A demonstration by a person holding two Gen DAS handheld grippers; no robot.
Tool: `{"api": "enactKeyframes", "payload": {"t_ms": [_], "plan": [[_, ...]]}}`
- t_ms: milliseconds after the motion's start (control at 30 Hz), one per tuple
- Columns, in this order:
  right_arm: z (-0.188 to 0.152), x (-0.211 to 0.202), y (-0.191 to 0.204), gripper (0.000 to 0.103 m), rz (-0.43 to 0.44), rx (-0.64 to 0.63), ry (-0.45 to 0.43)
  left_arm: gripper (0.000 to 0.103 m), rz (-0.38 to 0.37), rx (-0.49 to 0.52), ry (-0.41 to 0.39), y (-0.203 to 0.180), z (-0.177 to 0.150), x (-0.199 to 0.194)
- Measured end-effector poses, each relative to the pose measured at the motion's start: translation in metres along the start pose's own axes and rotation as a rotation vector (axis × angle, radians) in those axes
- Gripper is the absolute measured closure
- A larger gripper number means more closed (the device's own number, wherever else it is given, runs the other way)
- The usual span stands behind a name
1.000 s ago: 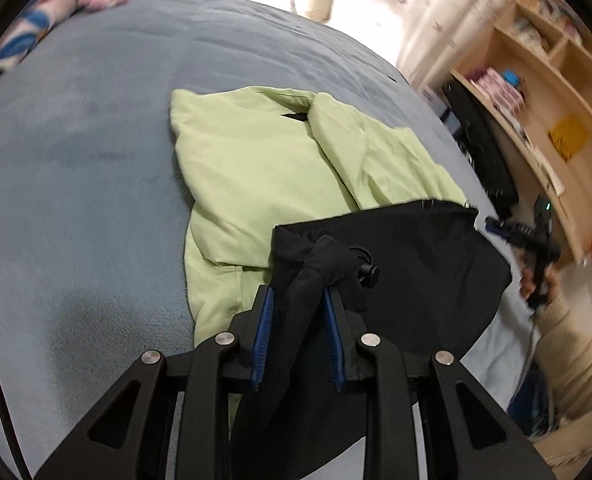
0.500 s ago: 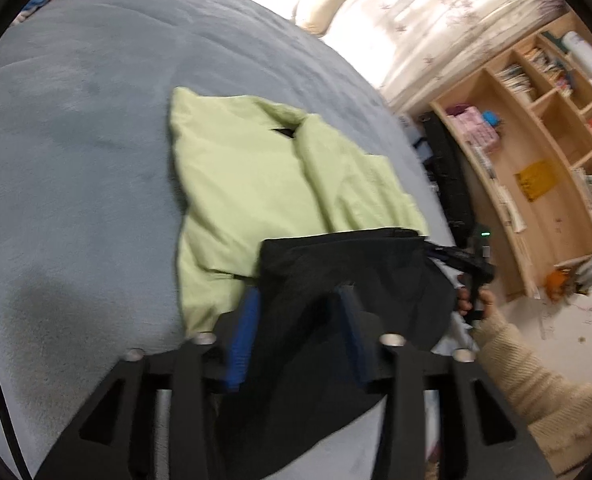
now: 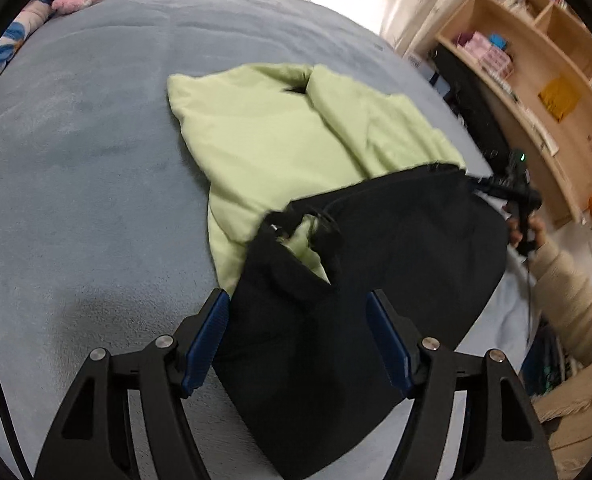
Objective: Fold large clothes
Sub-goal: 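Carry the held black edge over the pale green hood with both grippers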
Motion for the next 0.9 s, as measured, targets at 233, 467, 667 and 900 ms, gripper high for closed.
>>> {"api": "enactKeyframes", "payload": {"t_ms": [233, 467, 667, 900], "plan": [[0.002, 0.004, 0.006, 0.053, -0.032, -0.042, 0.009, 0.072, 0.122, 0.109, -0.026, 0.005, 0.001, 0.012], [0.0, -0.005, 0.006, 0.103, -0.162, -0.093, -0.018, 0.094, 0.177, 0.02, -0.105, 0.016, 0.013, 0.001], [-0.008, -0.038, 0.008, 0.103, -0.183, -0.091, -0.103, 0.096, 0.243, 0.021, -0.189, -0.005, 0.019, -0.027], [-0.002, -0.023, 0.0, 0.102, -0.107, -0.039, 0.016, 0.096, 0.283, 0.037, -0.209, -0.016, 0.021, -0.039]]}}
Point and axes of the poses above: each gripper's, at about its wrist camera, not at the fingertips, and x roughly the way its jaws point, y to its left, z to its top, the point moved 8 cm from there along x, roughly the way its jaws point, and after that the axes turned 11 degrees about -x, right-handed, at the moved point
